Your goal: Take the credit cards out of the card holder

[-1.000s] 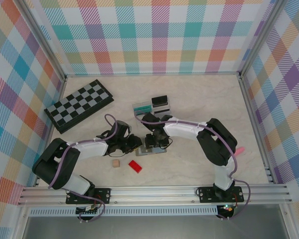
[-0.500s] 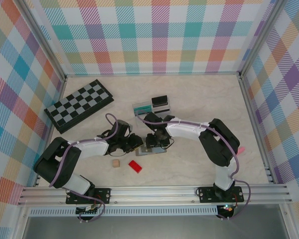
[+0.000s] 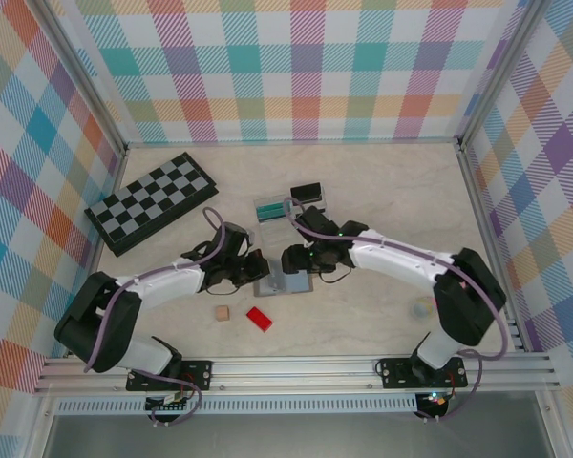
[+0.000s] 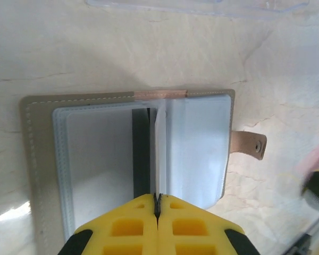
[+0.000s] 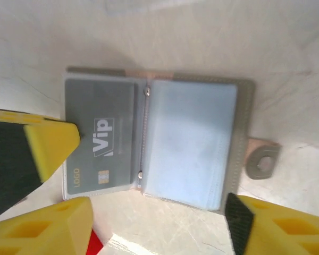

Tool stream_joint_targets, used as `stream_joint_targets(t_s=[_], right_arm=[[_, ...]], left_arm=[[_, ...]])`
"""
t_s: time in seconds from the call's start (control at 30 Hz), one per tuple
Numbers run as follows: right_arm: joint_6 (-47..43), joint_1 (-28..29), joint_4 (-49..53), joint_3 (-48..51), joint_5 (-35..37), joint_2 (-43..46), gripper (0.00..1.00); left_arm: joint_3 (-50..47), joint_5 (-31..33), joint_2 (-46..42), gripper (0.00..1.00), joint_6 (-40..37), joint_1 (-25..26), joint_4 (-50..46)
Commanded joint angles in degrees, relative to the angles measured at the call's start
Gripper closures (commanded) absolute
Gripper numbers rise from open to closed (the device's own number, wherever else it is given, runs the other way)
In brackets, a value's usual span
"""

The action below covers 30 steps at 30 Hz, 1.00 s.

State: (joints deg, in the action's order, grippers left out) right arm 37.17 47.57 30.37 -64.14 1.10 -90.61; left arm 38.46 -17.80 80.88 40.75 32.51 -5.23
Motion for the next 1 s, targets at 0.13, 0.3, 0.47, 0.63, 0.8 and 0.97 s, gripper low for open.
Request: stream_joint_targets(t_s=[0.13, 0.3, 0.47, 0.63, 0.8, 0.97], right_arm=[[2.12, -1.69, -0.40, 3.92, 4.67, 8.49, 0.13], [2.82, -2.13, -1.20, 6.62, 5.55, 12.05, 0.06], [3.19, -2.39, -0.93, 8.14, 6.02, 14.11, 0.05], [3.61, -2.54, -0.76, 9.20, 6.35, 15.79, 0.05], [4.91, -2.57, -0.26, 9.94, 6.20, 16.55, 0.05], [6.78, -2.57, -1.58, 12.31, 4.35, 17.92, 0.05]], left_arm=[[6.86, 7.50, -3.15, 0.99, -9.63, 0.53, -21.11], [6.10, 1.63, -0.56, 0.93, -5.77, 0.79, -14.35], [6.90, -0.38, 3.93, 0.73, -2.45, 1.73, -10.15], [5.84, -6.15, 6.55, 0.60, 1.48, 3.03, -0.90], [5.31, -10.29, 8.29, 0.54, 4.73, 3.75, 6.35], [5.54, -10.30, 8.22, 0.48, 5.26, 3.76, 6.84]])
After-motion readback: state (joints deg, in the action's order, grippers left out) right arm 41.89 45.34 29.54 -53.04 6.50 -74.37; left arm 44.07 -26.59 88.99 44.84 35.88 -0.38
